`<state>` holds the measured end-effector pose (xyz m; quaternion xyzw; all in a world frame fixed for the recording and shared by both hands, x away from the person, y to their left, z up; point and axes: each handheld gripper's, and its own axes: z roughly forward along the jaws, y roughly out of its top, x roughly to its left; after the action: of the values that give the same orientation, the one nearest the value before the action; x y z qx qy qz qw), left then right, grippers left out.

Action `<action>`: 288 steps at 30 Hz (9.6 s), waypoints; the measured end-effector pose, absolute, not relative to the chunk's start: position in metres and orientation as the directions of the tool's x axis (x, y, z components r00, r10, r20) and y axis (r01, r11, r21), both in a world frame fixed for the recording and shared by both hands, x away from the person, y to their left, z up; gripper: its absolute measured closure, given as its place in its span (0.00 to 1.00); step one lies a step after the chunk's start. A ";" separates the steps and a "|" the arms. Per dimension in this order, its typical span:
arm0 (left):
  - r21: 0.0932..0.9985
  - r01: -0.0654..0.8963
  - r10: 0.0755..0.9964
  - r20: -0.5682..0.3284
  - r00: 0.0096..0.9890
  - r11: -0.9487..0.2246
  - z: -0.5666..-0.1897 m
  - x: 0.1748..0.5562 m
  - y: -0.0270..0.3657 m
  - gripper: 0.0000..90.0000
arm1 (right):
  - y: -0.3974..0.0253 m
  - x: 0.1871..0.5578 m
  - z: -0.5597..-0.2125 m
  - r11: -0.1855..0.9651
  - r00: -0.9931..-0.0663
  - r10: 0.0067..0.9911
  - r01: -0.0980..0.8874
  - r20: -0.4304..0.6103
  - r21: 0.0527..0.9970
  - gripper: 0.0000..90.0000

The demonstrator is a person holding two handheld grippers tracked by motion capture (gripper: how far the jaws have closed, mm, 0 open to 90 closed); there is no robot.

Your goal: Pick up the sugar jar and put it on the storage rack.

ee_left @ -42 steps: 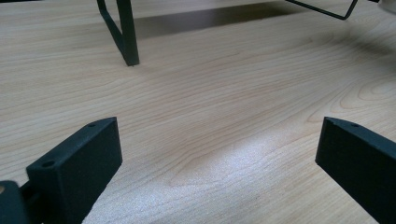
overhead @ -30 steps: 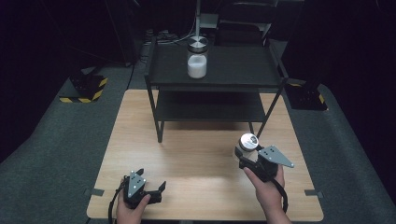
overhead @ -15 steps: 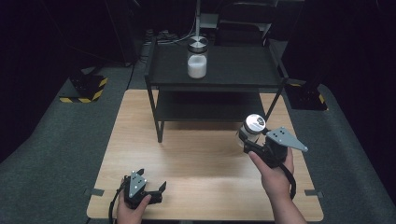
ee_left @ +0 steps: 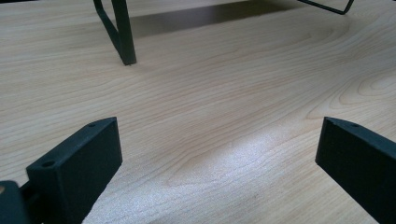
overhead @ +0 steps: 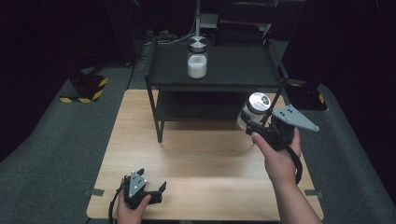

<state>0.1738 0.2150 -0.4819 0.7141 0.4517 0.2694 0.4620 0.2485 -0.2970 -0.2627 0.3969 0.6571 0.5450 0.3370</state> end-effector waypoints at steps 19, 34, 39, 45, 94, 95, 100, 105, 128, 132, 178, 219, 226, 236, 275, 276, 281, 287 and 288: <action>0.902 0.401 0.889 -0.042 0.456 -0.163 -0.482 0.176 0.218 0.01 | -0.280 0.271 -0.203 0.104 -0.406 0.912 0.098 -0.056 0.990 0.34; 0.903 0.400 0.885 -0.054 0.463 -0.155 -0.482 0.177 0.220 0.01 | -0.254 0.323 -0.185 0.122 -0.347 0.935 0.128 -0.071 0.984 0.34; 0.904 0.400 0.883 -0.058 0.465 -0.151 -0.483 0.177 0.222 0.01 | -0.249 0.344 -0.187 0.127 -0.341 0.938 0.149 -0.070 0.981 0.34; 0.905 0.400 0.883 -0.063 0.465 -0.146 -0.483 0.177 0.223 0.01 | -0.243 0.358 -0.189 0.123 -0.316 0.946 0.152 -0.069 0.981 0.34; 0.905 0.402 0.883 -0.070 0.465 -0.140 -0.483 0.178 0.225 0.01 | -0.248 0.384 -0.210 0.065 -0.325 0.945 0.145 -0.015 0.987 0.27; 0.905 0.402 0.883 -0.070 0.464 -0.140 -0.483 0.178 0.225 0.01 | -0.248 0.383 -0.210 0.064 -0.328 0.945 0.144 -0.013 0.988 0.25; 0.904 0.403 0.883 -0.069 0.464 -0.141 -0.483 0.178 0.225 0.01 | -0.247 0.378 -0.213 0.061 -0.315 0.949 0.120 -0.020 0.991 0.06; 0.903 0.405 0.883 -0.069 0.464 -0.142 -0.483 0.178 0.225 0.01 | -0.244 0.370 -0.216 0.079 -0.302 0.952 0.076 -0.053 0.994 0.00; 0.905 0.399 0.883 -0.059 0.466 -0.150 -0.483 0.177 0.223 0.01 | -0.265 0.333 -0.239 0.100 -0.352 0.932 0.017 -0.088 0.995 0.00; 0.904 0.399 0.883 -0.058 0.465 -0.151 -0.483 0.177 0.223 0.01 | -0.271 0.324 -0.244 0.094 -0.361 0.929 0.013 -0.083 0.995 0.00; 0.906 0.393 0.884 -0.050 0.465 -0.156 -0.483 0.176 0.222 0.01 | -0.344 0.218 -0.382 0.086 -0.477 0.876 0.013 -0.069 0.996 0.00; 0.911 0.383 0.882 -0.048 0.468 -0.154 -0.484 0.175 0.222 0.01 | -0.375 0.182 -0.478 0.164 -0.388 0.921 0.280 -0.045 0.946 0.00; 0.912 0.383 0.882 -0.057 0.468 -0.145 -0.485 0.175 0.224 0.01 | -0.377 0.181 -0.482 0.176 -0.385 0.922 0.301 -0.049 0.937 0.00; 0.912 0.385 0.880 -0.060 0.470 -0.144 -0.485 0.175 0.224 0.01 | -0.379 0.180 -0.485 0.170 -0.372 0.927 0.315 -0.044 0.934 0.00; 0.915 0.374 0.876 -0.052 0.479 -0.151 -0.486 0.175 0.223 0.01 | -0.375 0.178 -0.484 0.203 -0.378 0.923 0.309 -0.075 0.929 0.00; 0.915 0.374 0.876 -0.052 0.479 -0.150 -0.486 0.175 0.223 0.01 | -0.375 0.178 -0.483 0.203 -0.378 0.923 0.312 -0.075 0.928 0.00; 0.911 0.381 0.874 -0.051 0.483 -0.157 -0.485 0.177 0.222 0.01 | -0.376 0.180 -0.482 0.200 -0.378 0.923 0.323 -0.067 0.925 0.00; 0.910 0.383 0.873 -0.053 0.486 -0.158 -0.485 0.181 0.219 0.01 | -0.375 0.179 -0.483 0.195 -0.372 0.926 0.319 -0.066 0.927 0.00; 0.909 0.385 0.871 -0.052 0.488 -0.162 -0.484 0.182 0.218 0.01 | -0.375 0.179 -0.483 0.196 -0.373 0.925 0.319 -0.067 0.927 0.00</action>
<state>0.1820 0.2179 -0.4839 0.7184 0.4372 0.2544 0.4775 0.1786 -0.3753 -0.4831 0.4471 0.6959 0.4495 0.3372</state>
